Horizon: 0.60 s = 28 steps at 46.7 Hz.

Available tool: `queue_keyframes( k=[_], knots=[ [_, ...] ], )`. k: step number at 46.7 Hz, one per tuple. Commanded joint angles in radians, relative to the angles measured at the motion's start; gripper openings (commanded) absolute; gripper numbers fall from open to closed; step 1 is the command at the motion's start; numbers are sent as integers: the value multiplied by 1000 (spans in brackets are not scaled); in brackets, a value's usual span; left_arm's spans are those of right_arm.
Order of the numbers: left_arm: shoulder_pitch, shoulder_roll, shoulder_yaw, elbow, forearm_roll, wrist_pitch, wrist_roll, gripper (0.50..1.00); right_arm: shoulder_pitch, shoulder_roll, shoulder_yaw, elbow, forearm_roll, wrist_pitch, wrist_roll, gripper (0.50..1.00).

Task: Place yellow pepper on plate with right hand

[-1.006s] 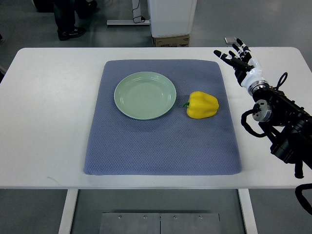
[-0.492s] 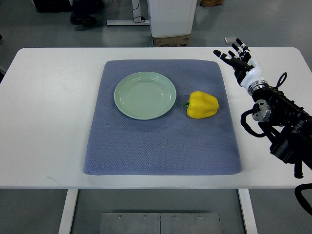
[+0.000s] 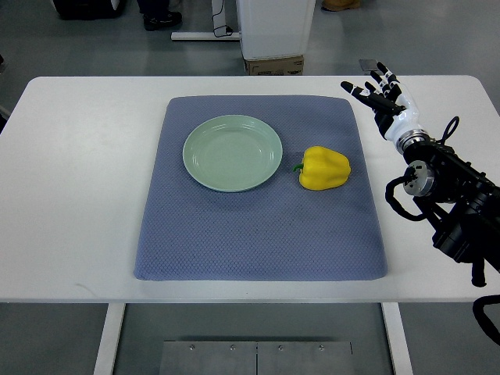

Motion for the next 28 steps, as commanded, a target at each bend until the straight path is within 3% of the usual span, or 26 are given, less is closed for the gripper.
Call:
queue_keyframes(
  k=[1,28],
  knots=[
    [0,0,0,-1,0,0,1,1000,-1,-1,-1,4,0,0,0,1000],
    [0,0,0,-1,0,0,1,1000,24,-139,-214,148,-28,100,18,1000]
  ],
)
